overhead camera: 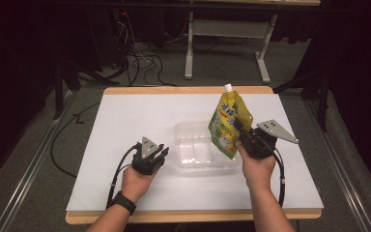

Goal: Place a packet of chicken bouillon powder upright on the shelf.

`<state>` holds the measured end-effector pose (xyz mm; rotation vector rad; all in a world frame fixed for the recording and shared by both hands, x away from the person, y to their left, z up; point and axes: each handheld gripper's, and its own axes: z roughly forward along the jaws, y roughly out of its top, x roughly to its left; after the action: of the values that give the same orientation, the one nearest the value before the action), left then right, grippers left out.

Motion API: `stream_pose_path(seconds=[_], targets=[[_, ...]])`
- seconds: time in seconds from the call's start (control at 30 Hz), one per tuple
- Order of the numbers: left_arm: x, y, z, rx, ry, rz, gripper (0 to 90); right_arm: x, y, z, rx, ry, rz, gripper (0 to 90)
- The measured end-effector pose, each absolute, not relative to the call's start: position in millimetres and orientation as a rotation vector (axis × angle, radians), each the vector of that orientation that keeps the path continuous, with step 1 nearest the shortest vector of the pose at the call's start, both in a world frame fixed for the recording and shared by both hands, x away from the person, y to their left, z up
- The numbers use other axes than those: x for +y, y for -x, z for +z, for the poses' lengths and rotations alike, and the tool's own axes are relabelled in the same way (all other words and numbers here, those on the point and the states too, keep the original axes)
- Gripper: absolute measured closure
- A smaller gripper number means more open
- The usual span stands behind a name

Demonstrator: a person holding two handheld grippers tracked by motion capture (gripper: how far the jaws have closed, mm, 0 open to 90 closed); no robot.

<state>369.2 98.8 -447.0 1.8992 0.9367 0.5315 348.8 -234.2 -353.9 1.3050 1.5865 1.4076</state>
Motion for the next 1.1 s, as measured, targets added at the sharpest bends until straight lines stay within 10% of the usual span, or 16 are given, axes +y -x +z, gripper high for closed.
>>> stream_pose_path(seconds=[1.1], targets=[[93.1,-365.3,-448.3,0.873,-1.931,0.527,71.2,-234.9,-360.2,-372.5,1.487,-1.419,1.422,90.0]])
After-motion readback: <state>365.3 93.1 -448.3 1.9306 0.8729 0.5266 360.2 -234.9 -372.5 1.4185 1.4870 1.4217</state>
